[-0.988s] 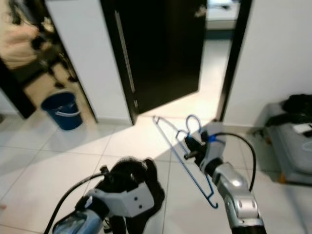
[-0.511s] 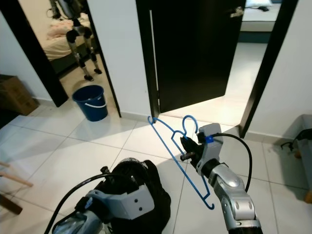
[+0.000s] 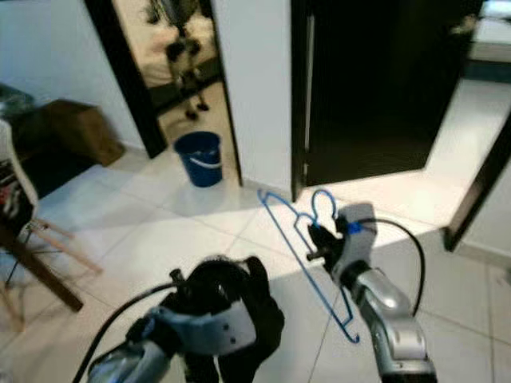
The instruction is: Hang hanger
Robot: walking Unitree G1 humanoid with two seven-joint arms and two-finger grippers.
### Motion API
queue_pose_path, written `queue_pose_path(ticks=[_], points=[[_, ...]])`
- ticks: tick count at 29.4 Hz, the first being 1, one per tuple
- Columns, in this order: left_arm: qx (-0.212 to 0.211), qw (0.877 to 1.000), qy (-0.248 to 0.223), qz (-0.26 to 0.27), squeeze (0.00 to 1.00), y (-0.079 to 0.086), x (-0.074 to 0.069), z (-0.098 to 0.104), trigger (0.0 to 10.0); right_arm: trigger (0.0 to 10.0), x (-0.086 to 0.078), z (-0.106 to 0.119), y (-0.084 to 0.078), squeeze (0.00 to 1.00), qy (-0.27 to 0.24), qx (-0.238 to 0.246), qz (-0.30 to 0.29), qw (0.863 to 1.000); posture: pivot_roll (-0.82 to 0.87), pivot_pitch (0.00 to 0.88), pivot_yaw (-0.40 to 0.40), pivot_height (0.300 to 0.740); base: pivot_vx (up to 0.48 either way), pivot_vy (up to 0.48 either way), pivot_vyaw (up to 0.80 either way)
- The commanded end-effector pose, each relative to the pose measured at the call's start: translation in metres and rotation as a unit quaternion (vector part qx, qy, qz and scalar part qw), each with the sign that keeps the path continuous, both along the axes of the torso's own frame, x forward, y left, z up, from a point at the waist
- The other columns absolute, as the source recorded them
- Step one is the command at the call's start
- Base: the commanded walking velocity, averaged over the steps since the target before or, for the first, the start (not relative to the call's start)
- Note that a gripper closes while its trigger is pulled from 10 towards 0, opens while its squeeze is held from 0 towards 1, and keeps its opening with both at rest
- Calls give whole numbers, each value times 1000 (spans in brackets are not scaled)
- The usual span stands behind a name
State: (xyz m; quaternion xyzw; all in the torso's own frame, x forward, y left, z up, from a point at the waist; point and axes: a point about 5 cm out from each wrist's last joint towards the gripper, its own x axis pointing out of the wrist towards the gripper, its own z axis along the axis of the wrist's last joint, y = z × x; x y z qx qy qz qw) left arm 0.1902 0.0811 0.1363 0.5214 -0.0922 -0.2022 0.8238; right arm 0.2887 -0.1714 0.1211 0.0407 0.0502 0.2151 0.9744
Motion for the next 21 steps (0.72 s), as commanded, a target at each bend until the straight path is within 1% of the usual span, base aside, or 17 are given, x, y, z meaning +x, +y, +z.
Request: queue_pose_path(ticks=[1, 5, 6, 11, 18, 19, 20, 21], points=[[11, 1000, -9, 10, 0, 2, 2, 1, 10000, 10000, 0, -2, 1, 0, 4, 3, 1, 1000, 10, 0, 26, 731, 0, 0, 631], [12, 1000, -9, 12, 0, 2, 4, 1, 10000, 10000, 1, -2, 1, 0, 4, 4, 1, 1000, 11, 0, 25, 731, 0, 0, 625], [8, 1000, -4, 17, 0, 5, 6, -1, 10000, 10000, 2, -2, 2, 0, 3, 4, 3, 1000, 13, 0, 22, 731, 0, 0, 625], [11, 1000, 14, 9, 0, 4, 7, -6, 10000, 10000, 4, -3, 4, 0, 3, 5, 5, 1000, 18, 0, 22, 731, 0, 0, 626], [7, 1000, 18, 17, 0, 7, 9, -7, 10000, 10000, 6, -4, 5, 0, 3, 5, 6, 1000, 25, 0, 21, 731, 0, 0, 626], [-8, 999, 23, 26, 0, 10, 10, -5, 10000, 10000, 7, -4, 6, 0, 2, 5, 7, 1000, 25, 0, 23, 731, 0, 0, 625], [-84, 993, 46, 76, 0, 18, 16, 3, 10000, 10000, 9, -3, 7, 0, 0, 8, 5, 1000, 31, 0, 25, 731, 0, 0, 625], [-84, 993, 46, 76, 0, 18, 16, 3, 10000, 10000, 9, -3, 7, 0, 0, 8, 5, 1000, 31, 0, 25, 731, 0, 0, 625]])
